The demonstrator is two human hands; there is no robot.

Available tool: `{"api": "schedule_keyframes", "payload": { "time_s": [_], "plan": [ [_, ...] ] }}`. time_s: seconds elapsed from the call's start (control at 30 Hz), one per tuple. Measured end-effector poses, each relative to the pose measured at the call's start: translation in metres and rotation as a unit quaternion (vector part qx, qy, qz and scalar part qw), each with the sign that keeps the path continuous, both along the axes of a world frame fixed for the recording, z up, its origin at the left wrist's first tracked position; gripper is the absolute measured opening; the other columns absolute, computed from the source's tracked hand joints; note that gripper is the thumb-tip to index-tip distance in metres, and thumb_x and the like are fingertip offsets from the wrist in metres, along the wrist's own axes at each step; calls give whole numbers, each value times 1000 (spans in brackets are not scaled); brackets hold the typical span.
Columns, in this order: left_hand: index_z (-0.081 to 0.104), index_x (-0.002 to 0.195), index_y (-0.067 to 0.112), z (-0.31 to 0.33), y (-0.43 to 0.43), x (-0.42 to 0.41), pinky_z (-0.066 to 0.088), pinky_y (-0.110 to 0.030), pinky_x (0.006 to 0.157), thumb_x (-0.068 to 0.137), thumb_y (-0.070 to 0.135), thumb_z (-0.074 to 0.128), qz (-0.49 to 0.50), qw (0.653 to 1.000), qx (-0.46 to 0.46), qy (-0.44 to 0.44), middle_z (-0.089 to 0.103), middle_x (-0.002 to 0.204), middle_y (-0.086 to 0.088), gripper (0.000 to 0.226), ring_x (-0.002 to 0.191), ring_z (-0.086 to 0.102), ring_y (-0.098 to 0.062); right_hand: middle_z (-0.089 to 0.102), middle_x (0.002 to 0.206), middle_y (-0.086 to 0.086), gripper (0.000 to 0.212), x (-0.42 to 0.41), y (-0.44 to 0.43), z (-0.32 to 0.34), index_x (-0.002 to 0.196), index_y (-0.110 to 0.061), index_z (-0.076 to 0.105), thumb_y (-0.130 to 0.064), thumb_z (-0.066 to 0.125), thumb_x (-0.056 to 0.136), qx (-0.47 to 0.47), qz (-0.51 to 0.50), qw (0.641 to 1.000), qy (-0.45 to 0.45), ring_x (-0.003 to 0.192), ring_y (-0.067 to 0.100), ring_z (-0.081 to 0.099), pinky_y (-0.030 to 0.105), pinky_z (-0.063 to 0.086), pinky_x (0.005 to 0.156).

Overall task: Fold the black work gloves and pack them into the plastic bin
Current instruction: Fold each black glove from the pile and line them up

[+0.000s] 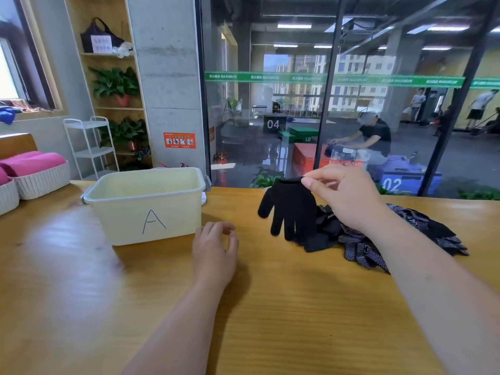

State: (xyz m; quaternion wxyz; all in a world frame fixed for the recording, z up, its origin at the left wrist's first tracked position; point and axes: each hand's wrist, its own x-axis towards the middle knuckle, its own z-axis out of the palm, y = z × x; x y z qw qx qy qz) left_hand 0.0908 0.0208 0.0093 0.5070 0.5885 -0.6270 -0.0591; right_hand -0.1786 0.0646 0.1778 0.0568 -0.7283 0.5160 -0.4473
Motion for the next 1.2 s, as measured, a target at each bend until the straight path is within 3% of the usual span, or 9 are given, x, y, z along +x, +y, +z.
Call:
{"api": "schedule_keyframes", "payload": {
  "time_s": [0.07, 0.17, 0.3, 0.5, 0.6, 0.73, 0.83, 0.93, 1.2],
  "plan": [
    [70, 111, 32, 0, 0, -1, 50, -36, 100, 102, 28, 65, -10, 1000, -12, -1, 60, 107, 21, 12, 111, 49, -6, 74, 105, -23, 14, -6, 4, -9, 106, -36, 82, -42, 72, 99, -41, 12, 999, 29, 101, -3, 66, 23, 50, 92],
    [70, 109, 29, 0, 0, -3, 50, -37, 98, 101, 27, 65, -36, 999, -37, -16, 61, 106, 18, 10, 110, 51, -8, 72, 106, -24, 13, -17, 14, -49, 104, -37, 82, -44, 72, 98, -6, 39, 991, 124, 102, -1, 66, 31, 53, 95],
    [72, 113, 25, -3, 1, -7, 49, -37, 99, 99, 25, 68, -95, 993, -47, -57, 63, 111, 17, 14, 112, 53, -9, 66, 106, -29, 44, -22, 30, -128, 100, -43, 75, -80, 52, 92, 140, 35, 955, 259, 101, -5, 62, 38, 56, 92],
    [70, 129, 29, -5, 9, -29, 45, -41, 114, 97, 39, 64, -236, 958, -37, -160, 64, 138, 18, 35, 132, 56, -9, 47, 152, -29, 45, -9, 43, -162, 136, -42, 65, -66, 54, 100, 128, 28, 958, 255, 139, -2, 44, 35, 45, 112],
    [68, 137, 32, -9, 13, -37, 41, -37, 119, 95, 52, 65, -296, 929, 8, -223, 60, 148, 18, 47, 139, 53, -5, 55, 141, -29, 42, -4, 49, -164, 128, -41, 68, -67, 51, 100, 136, 40, 959, 245, 132, 0, 49, 34, 47, 107],
    [69, 135, 33, -11, 15, -35, 43, -33, 116, 90, 67, 71, -331, 907, 51, -255, 67, 139, 15, 56, 133, 55, -4, 61, 114, -27, 45, -4, 54, -163, 103, -37, 71, -71, 41, 100, 89, 19, 970, 225, 107, 2, 51, 35, 50, 89],
    [70, 131, 38, -9, 17, -35, 46, -32, 111, 85, 73, 73, -349, 905, 60, -236, 69, 126, 19, 58, 124, 57, -3, 51, 142, -29, 41, -6, 53, -165, 130, -42, 66, -66, 49, 100, 100, 14, 970, 222, 133, -1, 45, 32, 48, 104],
    [71, 129, 39, -10, 18, -36, 39, -31, 117, 87, 62, 75, -353, 904, 64, -231, 64, 134, 23, 48, 134, 48, -4, 33, 165, -26, 56, -8, 52, -165, 153, -42, 49, -66, 49, 102, 173, 17, 952, 250, 152, 1, 28, 32, 37, 118],
    [71, 129, 43, -10, 19, -36, 37, -36, 121, 84, 73, 75, -356, 899, 79, -243, 59, 141, 31, 54, 142, 41, -1, 55, 140, -30, 44, -32, 49, -165, 129, -43, 68, -69, 55, 97, 151, 12, 968, 199, 134, -2, 45, 38, 41, 115]
  ]
}}
